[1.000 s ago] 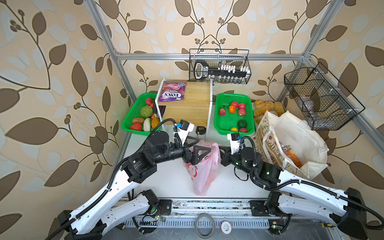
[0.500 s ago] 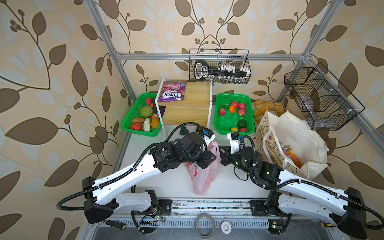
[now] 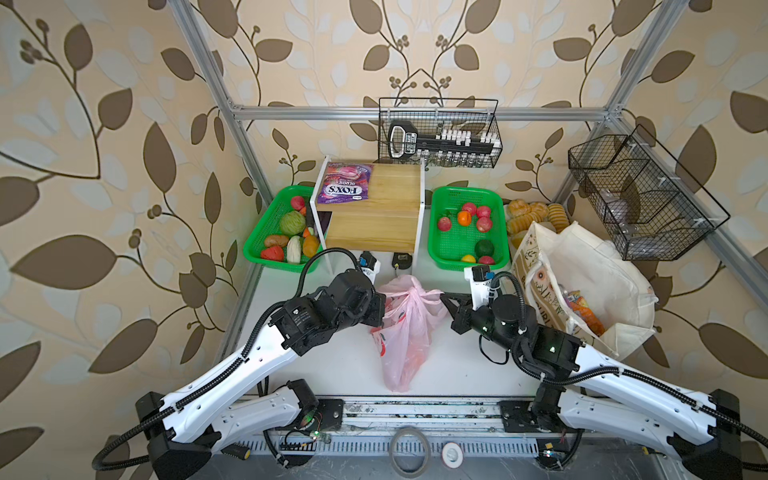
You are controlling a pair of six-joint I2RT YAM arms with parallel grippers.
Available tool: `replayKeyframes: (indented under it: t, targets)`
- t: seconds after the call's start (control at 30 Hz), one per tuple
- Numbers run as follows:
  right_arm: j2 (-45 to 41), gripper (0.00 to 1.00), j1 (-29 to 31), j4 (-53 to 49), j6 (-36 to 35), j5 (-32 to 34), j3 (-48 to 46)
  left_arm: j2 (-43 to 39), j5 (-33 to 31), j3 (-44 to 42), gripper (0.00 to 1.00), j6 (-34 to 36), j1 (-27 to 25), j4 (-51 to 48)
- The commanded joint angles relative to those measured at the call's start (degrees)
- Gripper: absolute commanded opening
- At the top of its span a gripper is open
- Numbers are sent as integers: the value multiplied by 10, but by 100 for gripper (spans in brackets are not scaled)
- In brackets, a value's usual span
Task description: Place the mixed food into the grocery bags and tie them
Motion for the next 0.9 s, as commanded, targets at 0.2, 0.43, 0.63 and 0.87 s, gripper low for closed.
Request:
replayKeyframes:
  t: [0.2, 0.43, 0.63, 0.87]
  targets:
    - [-27, 0, -41, -115, 10, 127, 29, 7, -62, -18, 3, -12, 14, -17]
    - [-42, 0, -152, -67, 56, -31, -23, -21, -2, -73, 3, -6, 59, 7]
    - [-40, 0, -152, 17, 73, -148, -45, -31, 49, -92, 3, -17, 59, 52]
    - [-44, 1, -151, 21, 88, -165, -55, -43, 66, -92, 3, -15, 59, 71]
